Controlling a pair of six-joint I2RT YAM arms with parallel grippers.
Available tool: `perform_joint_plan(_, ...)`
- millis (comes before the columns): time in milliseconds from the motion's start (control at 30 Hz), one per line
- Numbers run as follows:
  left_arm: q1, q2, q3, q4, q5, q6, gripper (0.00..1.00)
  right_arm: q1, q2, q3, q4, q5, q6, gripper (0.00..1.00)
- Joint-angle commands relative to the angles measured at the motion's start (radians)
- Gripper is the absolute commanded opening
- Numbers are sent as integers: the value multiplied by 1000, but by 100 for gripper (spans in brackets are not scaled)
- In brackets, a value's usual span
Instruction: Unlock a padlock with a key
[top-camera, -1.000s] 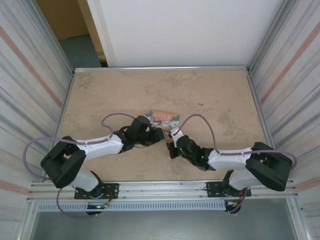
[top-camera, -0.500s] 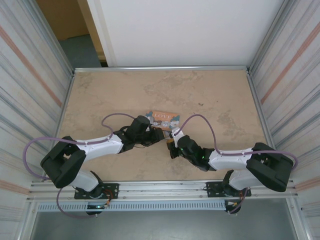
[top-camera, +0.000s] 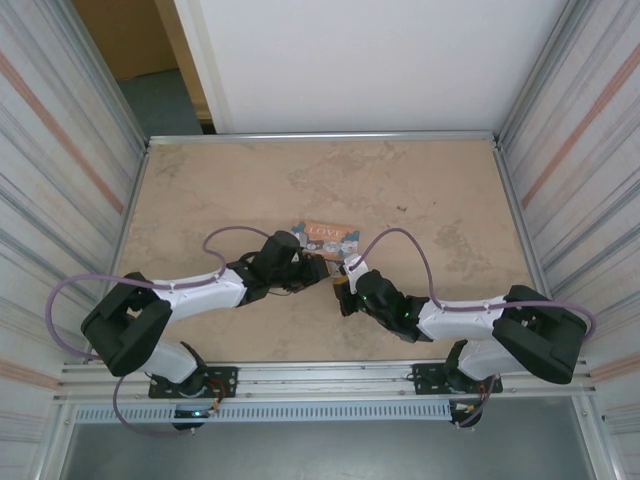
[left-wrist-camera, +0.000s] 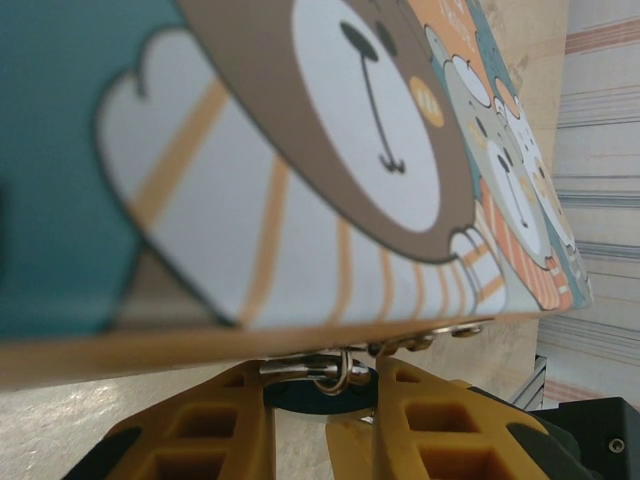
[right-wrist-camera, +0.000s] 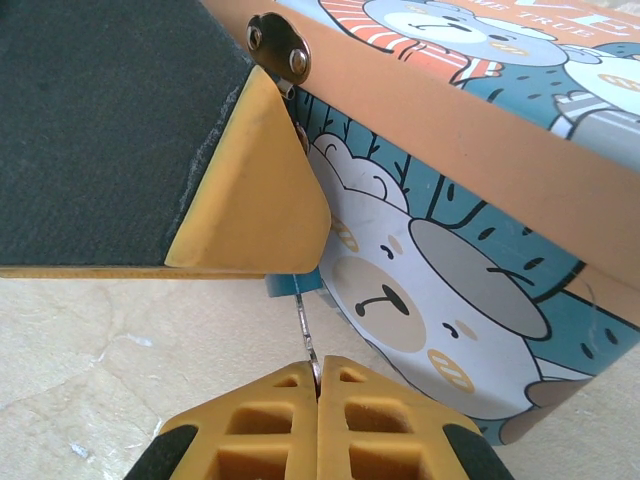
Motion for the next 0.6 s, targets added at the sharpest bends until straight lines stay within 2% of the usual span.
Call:
perform_joint_plan(0, -8, -11, 12, 41, 36, -13, 17, -7, 16, 9, 93, -4, 13, 0)
perform_joint_plan(567, -13, -14, 19, 51, 64, -27, 16, -73, 33, 8, 199, -159, -26, 0)
